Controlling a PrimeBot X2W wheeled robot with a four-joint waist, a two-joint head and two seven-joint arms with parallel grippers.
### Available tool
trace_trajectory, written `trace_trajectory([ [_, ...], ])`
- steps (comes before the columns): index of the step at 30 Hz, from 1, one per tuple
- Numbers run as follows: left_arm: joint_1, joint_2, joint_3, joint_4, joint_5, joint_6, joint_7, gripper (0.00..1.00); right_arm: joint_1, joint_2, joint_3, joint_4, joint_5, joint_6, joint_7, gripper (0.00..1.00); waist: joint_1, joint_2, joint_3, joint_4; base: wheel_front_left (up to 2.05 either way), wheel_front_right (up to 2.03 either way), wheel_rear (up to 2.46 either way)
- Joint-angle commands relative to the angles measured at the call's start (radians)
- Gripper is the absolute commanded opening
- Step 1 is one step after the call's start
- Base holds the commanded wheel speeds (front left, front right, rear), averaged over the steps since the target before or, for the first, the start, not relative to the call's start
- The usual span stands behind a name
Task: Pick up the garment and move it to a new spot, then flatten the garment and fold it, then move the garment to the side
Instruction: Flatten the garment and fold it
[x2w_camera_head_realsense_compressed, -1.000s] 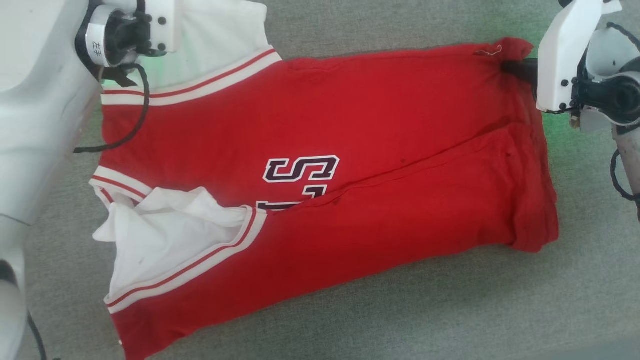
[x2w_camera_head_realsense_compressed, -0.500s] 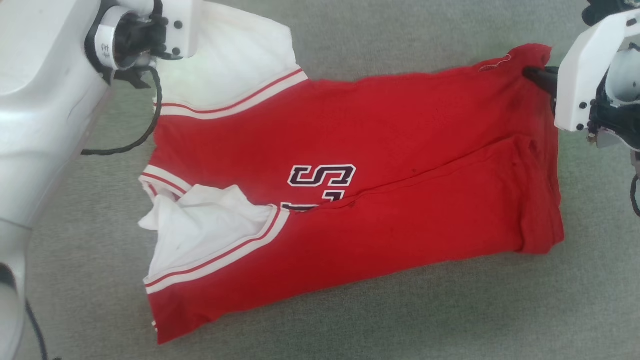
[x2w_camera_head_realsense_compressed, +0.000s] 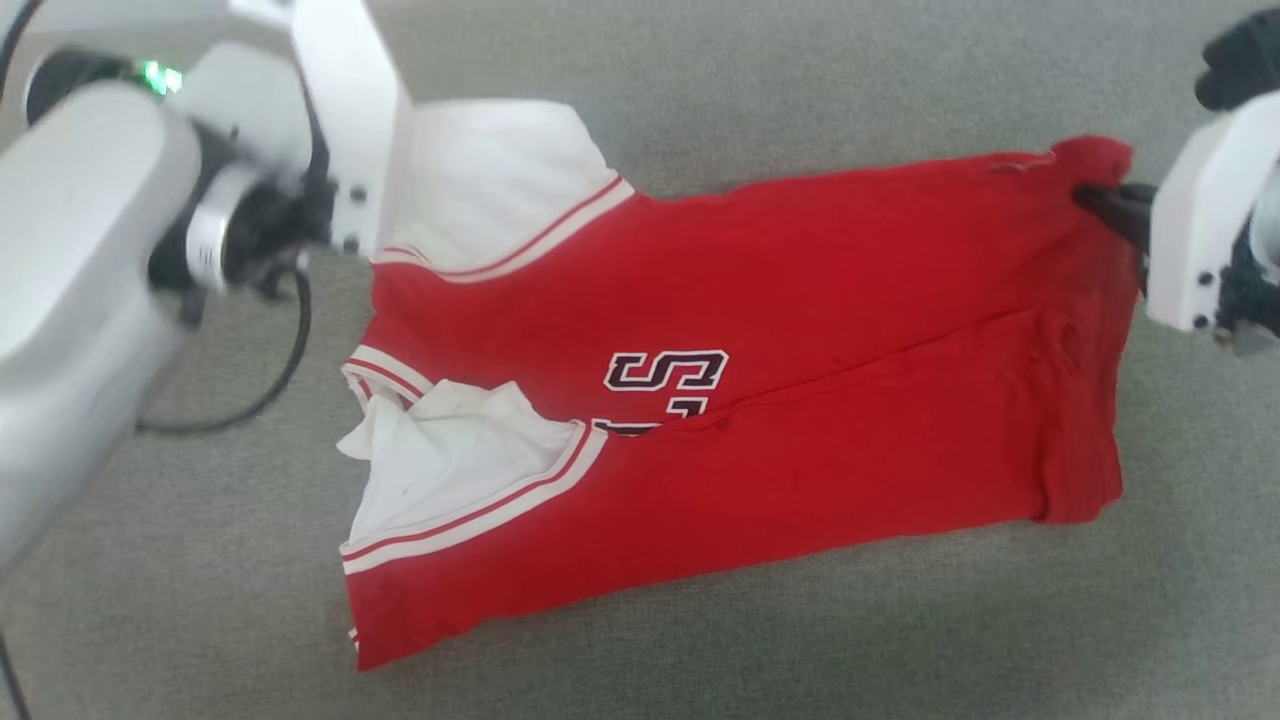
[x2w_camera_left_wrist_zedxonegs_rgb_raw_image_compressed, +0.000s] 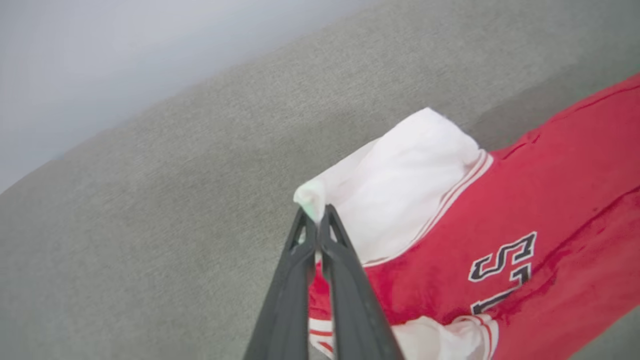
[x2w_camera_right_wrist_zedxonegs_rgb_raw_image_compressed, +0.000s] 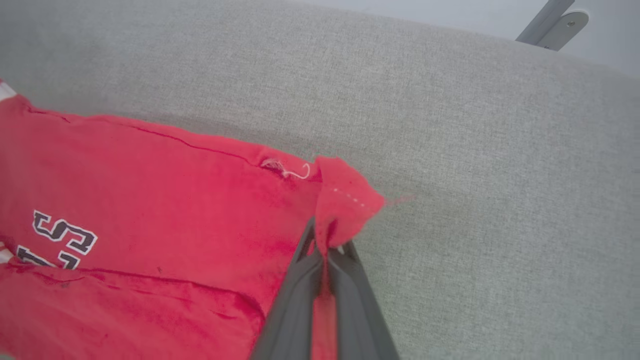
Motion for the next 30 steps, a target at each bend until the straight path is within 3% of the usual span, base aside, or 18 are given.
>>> trace_trajectory([
  [1, 0.035, 0.022, -0.002, -0.050, -0.002, 0.022, 0.010, 0.00, 0.033, -0.009, -0.010, -0.022, 0.002, -0.001, 0.012, 0.00, 0.0000, 0.0000, -0.011, 0.008, 0.00, 0.00, 0.00],
  [9, 0.234, 0.184, -0.004, -0.427, -0.016, 0.206, 0.038, 0.00, 0.249, -0.049, -0.105, -0.170, 0.030, -0.001, 0.098, 0.00, 0.0000, 0.0000, -0.036, 0.027, 0.00, 0.00, 0.00],
  [10, 0.234, 0.184, -0.004, -0.427, -0.016, 0.206, 0.038, 0.00, 0.249, -0.049, -0.105, -0.170, 0.030, -0.001, 0.098, 0.00, 0.0000, 0.0000, -0.036, 0.027, 0.00, 0.00, 0.00],
  [16, 0.397, 0.247, -0.019, -0.573, -0.042, 0.315, 0.009, 0.00, 0.381, -0.015, -0.168, -0.193, 0.022, -0.001, 0.130, 0.00, 0.0000, 0.0000, -0.034, 0.028, 0.00, 0.00, 0.00],
  [19, 0.472, 0.242, -0.024, -0.566, -0.068, 0.330, -0.020, 0.00, 0.414, 0.016, -0.178, -0.177, 0.017, -0.001, 0.128, 0.00, 0.0000, 0.0000, -0.032, 0.028, 0.00, 0.00, 0.00],
  [24, 0.549, 0.208, -0.022, -0.476, -0.108, 0.284, -0.086, 0.00, 0.410, 0.061, -0.169, -0.128, 0.001, -0.001, 0.106, 0.00, 0.0000, 0.0000, -0.039, 0.028, 0.00, 0.00, 0.00],
  [25, 0.554, 0.202, -0.023, -0.455, -0.108, 0.266, -0.101, 0.16, 0.404, 0.071, -0.170, -0.120, 0.002, -0.001, 0.099, 0.24, 0.0000, 0.0000, -0.043, 0.028, 0.00, 0.00, 0.00],
  [26, 0.559, 0.194, -0.020, -0.436, -0.109, 0.252, -0.120, 0.42, 0.399, 0.077, -0.170, -0.113, -0.001, -0.001, 0.095, 0.45, 0.0000, 0.0000, -0.048, 0.029, 0.00, 0.00, 0.00],
  [27, 0.565, 0.190, -0.015, -0.421, -0.107, 0.240, -0.140, 0.93, 0.395, 0.084, -0.171, -0.106, 0.000, -0.001, 0.091, 0.69, 0.0000, 0.0000, -0.053, 0.028, 0.00, 0.00, 0.00],
  [28, 0.571, 0.188, -0.011, -0.407, -0.105, 0.228, -0.157, 1.00, 0.393, 0.088, -0.168, -0.103, 0.002, -0.001, 0.090, 1.00, 0.0000, 0.0000, -0.059, 0.028, 0.00, 0.00, 0.00],
  [30, 0.585, 0.179, 0.004, -0.391, -0.119, 0.220, -0.191, 1.00, 0.397, 0.093, -0.168, -0.105, 0.008, -0.001, 0.089, 1.00, 0.0000, 0.0000, -0.072, 0.028, 0.00, 0.00, 0.00],
])
